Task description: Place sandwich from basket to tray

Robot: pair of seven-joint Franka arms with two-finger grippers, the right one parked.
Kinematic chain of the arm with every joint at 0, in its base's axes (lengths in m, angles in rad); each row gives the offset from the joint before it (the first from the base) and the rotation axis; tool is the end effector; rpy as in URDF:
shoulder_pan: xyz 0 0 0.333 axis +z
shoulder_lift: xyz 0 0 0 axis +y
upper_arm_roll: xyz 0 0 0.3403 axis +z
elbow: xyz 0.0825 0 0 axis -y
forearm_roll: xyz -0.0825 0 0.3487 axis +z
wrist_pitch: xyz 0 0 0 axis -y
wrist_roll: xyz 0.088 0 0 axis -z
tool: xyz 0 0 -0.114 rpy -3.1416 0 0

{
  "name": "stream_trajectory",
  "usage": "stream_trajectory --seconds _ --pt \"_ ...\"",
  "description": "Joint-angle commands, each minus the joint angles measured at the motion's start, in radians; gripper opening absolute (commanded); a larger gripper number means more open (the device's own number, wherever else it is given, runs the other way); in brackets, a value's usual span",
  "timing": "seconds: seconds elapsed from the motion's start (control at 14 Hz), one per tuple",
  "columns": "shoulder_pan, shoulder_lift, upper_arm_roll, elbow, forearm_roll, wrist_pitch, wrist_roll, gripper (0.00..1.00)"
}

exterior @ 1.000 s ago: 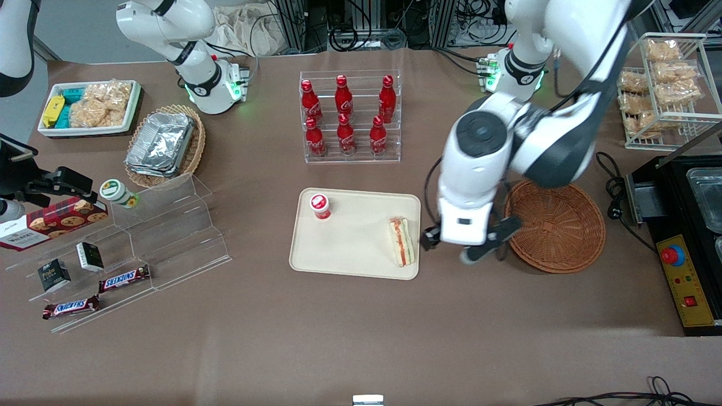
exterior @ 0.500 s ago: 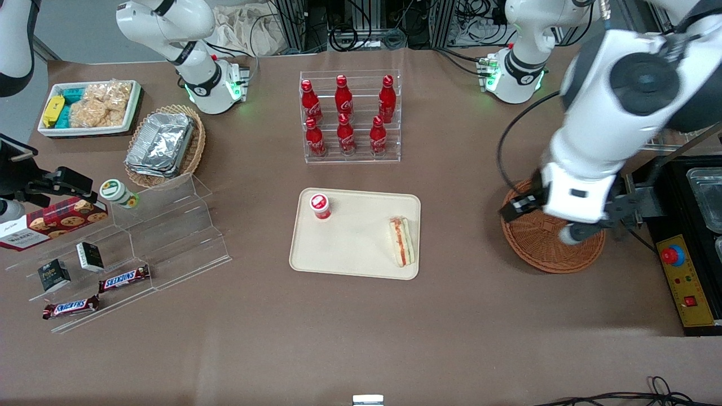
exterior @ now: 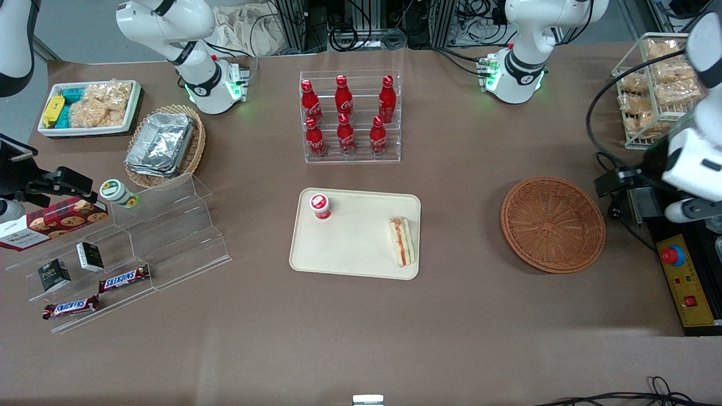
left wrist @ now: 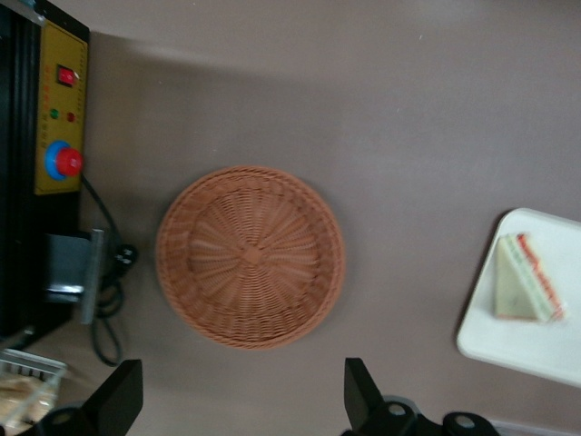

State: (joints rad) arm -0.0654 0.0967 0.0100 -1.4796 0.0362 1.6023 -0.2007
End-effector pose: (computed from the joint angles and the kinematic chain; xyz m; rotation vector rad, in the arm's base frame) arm 0.5544 -0.0270 0.6327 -3.0996 -0.2244 -0.0475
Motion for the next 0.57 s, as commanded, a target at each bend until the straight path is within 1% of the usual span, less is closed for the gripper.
stream_trajectory --seconds 0.0,0.07,0.21,0.36,0.5 --pt "-0.043 -0.074 0.059 -0.062 -0.021 -0.022 0.061 1.0" --pt "-0.054 -0.09 0.082 -0.071 -0.022 -0.03 0.061 1.0" --pt "-0.054 -0.117 0.085 -0.1 -0.024 -0.032 0.063 1.0" --pt "-0.054 -0.114 0.082 -0.096 -0.01 -0.042 0.066 1.0" --pt "-0.056 -0.11 0.082 -0.082 -0.015 -0.044 0.053 1.0"
